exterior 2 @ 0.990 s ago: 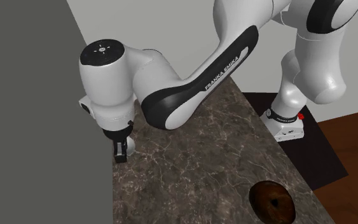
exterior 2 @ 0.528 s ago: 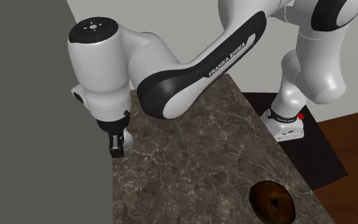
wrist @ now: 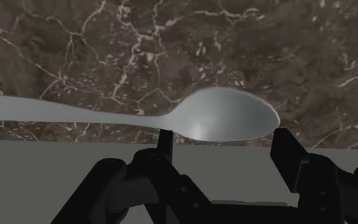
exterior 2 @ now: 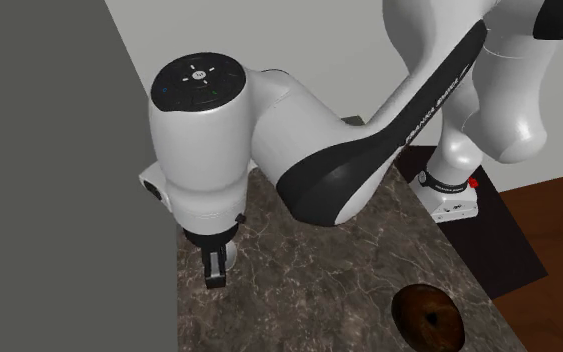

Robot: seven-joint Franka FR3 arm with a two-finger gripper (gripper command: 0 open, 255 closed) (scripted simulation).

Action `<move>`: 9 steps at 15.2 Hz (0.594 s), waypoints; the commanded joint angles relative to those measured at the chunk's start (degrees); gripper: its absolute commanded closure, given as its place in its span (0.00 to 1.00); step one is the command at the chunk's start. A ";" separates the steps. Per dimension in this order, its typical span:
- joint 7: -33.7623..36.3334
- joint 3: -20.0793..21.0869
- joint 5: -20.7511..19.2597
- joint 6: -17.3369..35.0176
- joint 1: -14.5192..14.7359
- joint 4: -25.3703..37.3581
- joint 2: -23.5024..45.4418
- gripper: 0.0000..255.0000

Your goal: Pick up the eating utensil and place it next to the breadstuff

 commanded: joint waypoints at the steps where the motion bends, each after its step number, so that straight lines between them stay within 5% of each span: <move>1: 2.82 0.77 -0.47 -0.18 1.77 -0.59 -0.44 1.00; 9: 13.07 3.77 -2.11 -0.89 8.23 -2.64 -1.88 1.00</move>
